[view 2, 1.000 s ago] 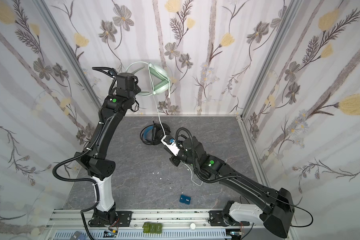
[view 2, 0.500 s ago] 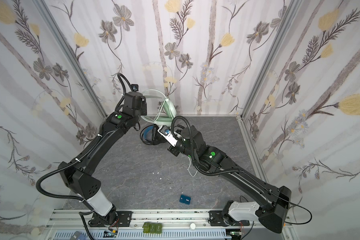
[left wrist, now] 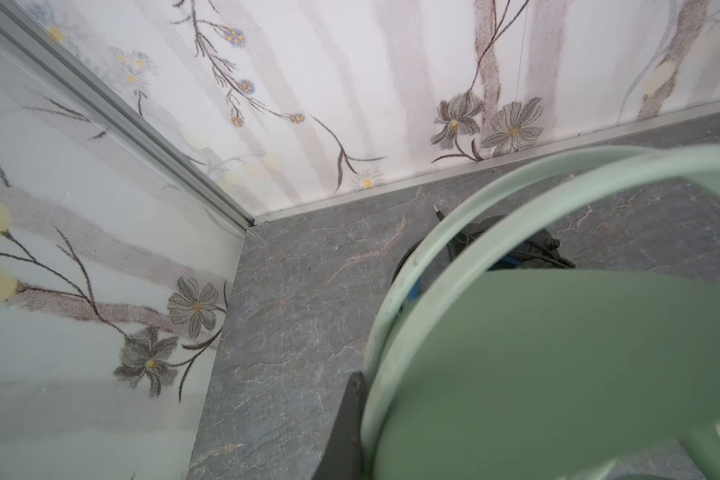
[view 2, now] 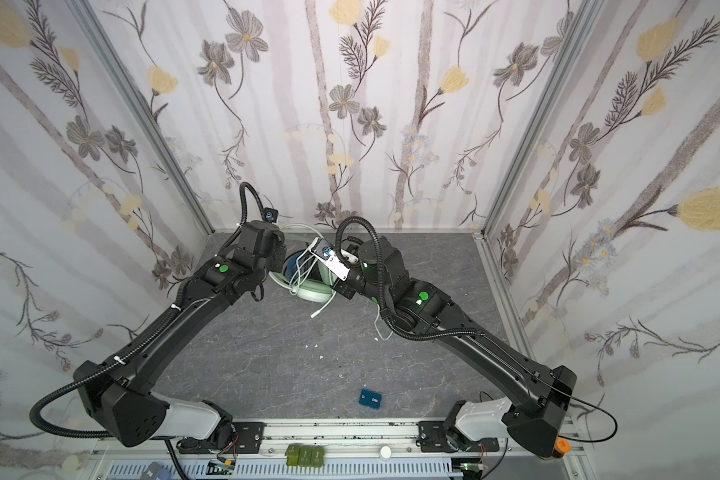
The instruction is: Wrap the headphones
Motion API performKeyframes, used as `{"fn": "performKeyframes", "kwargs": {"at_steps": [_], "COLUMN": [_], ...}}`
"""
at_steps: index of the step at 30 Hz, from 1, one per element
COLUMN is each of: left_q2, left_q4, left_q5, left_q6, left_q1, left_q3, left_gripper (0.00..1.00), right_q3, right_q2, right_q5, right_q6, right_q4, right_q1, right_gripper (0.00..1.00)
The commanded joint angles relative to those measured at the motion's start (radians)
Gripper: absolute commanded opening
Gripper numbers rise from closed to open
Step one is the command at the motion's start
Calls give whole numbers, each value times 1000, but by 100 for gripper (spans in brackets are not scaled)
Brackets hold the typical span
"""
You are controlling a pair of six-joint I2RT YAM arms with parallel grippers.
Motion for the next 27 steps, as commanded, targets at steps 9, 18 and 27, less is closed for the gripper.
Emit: {"fn": "performKeyframes", "kwargs": {"at_steps": [9, 18, 27], "left_q2": [42, 76, 8], "left_q4": [-24, 1, 66], "left_q5": [12, 41, 95], "left_q6": [-240, -329, -157], "left_q1": [18, 34, 34], "left_q3": [14, 8, -41], "left_gripper": [0, 0, 0], "right_q3": [81, 98, 83], "right_q2": [-10, -49, -37], "right_q5": [30, 4, 112], "right_q6": [-47, 21, -8], "right_q4": [31, 79, 54], "right_q1": [51, 111, 82], "right_gripper": [0, 0, 0]}}
